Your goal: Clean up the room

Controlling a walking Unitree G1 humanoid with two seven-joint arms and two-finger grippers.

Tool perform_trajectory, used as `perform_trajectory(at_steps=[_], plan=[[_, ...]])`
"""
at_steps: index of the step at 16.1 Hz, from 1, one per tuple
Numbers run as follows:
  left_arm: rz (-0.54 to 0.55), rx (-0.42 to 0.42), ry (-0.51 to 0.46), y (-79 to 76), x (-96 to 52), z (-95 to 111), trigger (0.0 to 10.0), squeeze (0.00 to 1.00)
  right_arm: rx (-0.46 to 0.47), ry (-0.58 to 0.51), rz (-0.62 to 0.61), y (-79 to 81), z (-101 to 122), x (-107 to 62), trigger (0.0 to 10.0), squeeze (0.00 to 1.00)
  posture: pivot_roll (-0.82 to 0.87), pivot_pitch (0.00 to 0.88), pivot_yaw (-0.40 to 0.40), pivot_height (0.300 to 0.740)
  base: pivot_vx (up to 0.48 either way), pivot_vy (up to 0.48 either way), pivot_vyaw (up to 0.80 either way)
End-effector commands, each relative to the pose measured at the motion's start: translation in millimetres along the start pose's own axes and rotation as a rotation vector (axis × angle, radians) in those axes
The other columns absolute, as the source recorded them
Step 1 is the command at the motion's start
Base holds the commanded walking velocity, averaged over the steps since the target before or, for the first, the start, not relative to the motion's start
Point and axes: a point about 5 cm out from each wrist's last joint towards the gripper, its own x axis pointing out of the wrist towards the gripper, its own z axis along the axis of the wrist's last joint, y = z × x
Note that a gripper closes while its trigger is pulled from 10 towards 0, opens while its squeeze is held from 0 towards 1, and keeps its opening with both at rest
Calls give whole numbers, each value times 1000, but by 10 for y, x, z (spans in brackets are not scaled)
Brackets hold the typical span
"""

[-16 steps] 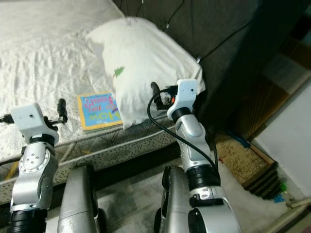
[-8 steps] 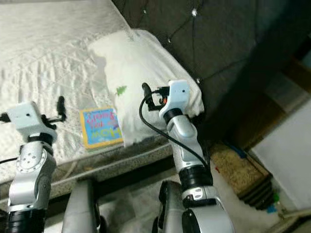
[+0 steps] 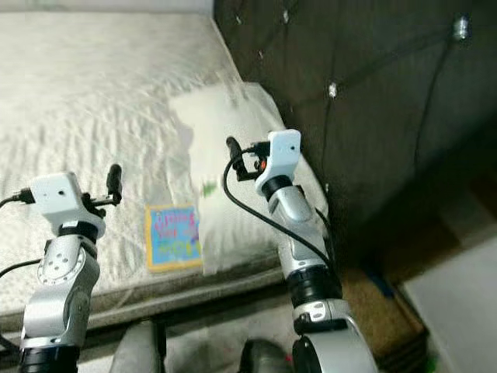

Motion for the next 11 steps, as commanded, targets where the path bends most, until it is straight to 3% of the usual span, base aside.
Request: perform_trajectory(at_steps=[1, 5, 8, 11], plan=[[-5, -2, 4, -19, 0, 13, 10000, 0, -4, 10, -8, -37, -14, -3, 10000, 0, 107, 0, -142, 740, 0, 0, 0], [-19, 63, 17, -47, 16, -7, 10000, 0, -13, 12, -28, -74, -22, -33, 10000, 0, 82, 0, -128, 740, 0, 0, 0], [-62, 61, 14, -150, 23, 2, 10000, 0, -29, 21, -45, -128, -22, -61, 10000, 0, 61, 0, -136, 740, 0, 0, 0], [-60, 27, 9, -139, 29, 23, 10000, 0, -37, 21, -53, -117, -16, -68, 10000, 0, 45, 0, -119, 740, 0, 0, 0]])
